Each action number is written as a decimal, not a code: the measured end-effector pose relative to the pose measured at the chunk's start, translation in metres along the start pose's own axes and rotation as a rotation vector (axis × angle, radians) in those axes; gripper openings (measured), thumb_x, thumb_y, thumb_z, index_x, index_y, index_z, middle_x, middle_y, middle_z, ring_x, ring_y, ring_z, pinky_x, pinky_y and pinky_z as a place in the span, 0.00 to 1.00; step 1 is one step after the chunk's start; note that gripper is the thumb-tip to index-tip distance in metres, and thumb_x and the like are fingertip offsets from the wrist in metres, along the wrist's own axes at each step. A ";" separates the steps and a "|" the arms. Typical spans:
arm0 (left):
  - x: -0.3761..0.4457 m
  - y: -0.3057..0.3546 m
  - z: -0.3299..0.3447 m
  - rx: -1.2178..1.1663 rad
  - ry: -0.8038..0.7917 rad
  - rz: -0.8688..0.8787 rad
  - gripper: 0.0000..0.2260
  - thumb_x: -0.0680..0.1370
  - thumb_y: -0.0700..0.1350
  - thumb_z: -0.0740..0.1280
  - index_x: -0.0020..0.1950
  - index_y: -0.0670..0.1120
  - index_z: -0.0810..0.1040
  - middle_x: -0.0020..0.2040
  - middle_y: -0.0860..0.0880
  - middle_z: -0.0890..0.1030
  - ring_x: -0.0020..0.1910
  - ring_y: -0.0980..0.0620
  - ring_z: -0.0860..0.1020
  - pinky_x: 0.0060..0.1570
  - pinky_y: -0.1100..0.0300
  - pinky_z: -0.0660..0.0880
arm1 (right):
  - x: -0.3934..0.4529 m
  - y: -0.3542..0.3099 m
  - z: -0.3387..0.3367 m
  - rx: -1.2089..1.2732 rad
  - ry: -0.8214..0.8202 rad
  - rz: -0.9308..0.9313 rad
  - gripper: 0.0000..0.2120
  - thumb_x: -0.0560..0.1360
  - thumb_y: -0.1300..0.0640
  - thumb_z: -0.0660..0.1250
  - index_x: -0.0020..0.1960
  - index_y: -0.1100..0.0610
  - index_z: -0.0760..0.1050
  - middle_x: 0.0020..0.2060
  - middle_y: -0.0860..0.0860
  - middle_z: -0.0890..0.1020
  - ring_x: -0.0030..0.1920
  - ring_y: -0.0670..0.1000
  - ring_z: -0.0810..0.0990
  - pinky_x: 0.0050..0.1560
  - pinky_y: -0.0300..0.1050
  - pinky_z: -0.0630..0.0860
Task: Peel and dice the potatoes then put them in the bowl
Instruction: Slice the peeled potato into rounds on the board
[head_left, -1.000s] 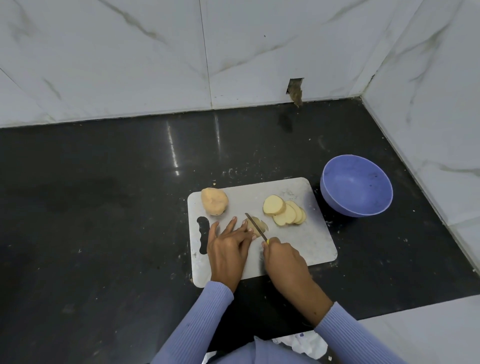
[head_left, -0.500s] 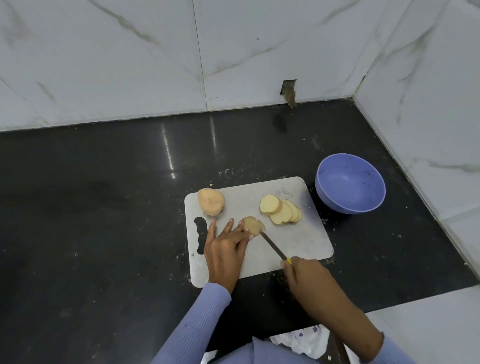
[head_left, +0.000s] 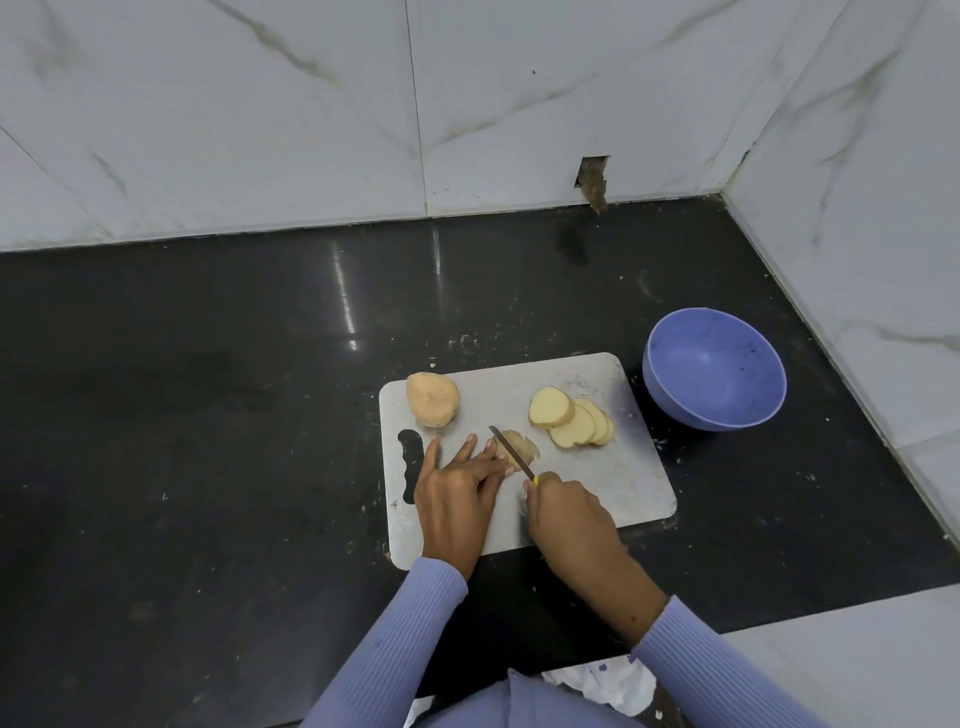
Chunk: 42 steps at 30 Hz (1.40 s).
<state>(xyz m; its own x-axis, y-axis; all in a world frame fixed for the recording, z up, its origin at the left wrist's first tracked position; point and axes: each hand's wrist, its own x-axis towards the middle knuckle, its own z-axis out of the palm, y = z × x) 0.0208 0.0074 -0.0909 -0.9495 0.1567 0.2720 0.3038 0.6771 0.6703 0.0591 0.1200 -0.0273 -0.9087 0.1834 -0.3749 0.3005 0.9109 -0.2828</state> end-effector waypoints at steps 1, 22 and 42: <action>0.000 0.000 0.000 -0.002 -0.003 0.000 0.07 0.68 0.40 0.78 0.42 0.49 0.86 0.48 0.47 0.84 0.55 0.50 0.81 0.69 0.53 0.60 | -0.001 -0.001 0.002 -0.030 0.002 -0.001 0.18 0.84 0.50 0.47 0.57 0.60 0.70 0.50 0.55 0.79 0.50 0.55 0.78 0.42 0.44 0.67; -0.004 -0.001 -0.003 0.008 0.028 -0.021 0.06 0.69 0.39 0.76 0.45 0.46 0.86 0.58 0.45 0.81 0.61 0.47 0.77 0.66 0.49 0.63 | -0.032 0.025 -0.028 0.099 -0.009 -0.029 0.16 0.82 0.46 0.49 0.42 0.54 0.66 0.34 0.48 0.72 0.33 0.47 0.71 0.36 0.41 0.67; 0.006 0.001 -0.004 -0.054 -0.061 -0.242 0.01 0.70 0.42 0.75 0.40 0.47 0.85 0.65 0.45 0.74 0.69 0.53 0.69 0.70 0.54 0.57 | -0.021 0.012 0.008 -0.120 -0.078 -0.032 0.17 0.84 0.50 0.45 0.58 0.59 0.67 0.52 0.56 0.79 0.51 0.56 0.79 0.42 0.45 0.68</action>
<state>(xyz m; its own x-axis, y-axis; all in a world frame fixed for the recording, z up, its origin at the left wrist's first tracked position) 0.0162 0.0063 -0.0855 -0.9975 0.0389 0.0583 0.0695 0.6611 0.7471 0.0841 0.1241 -0.0295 -0.8907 0.1284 -0.4361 0.2307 0.9543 -0.1902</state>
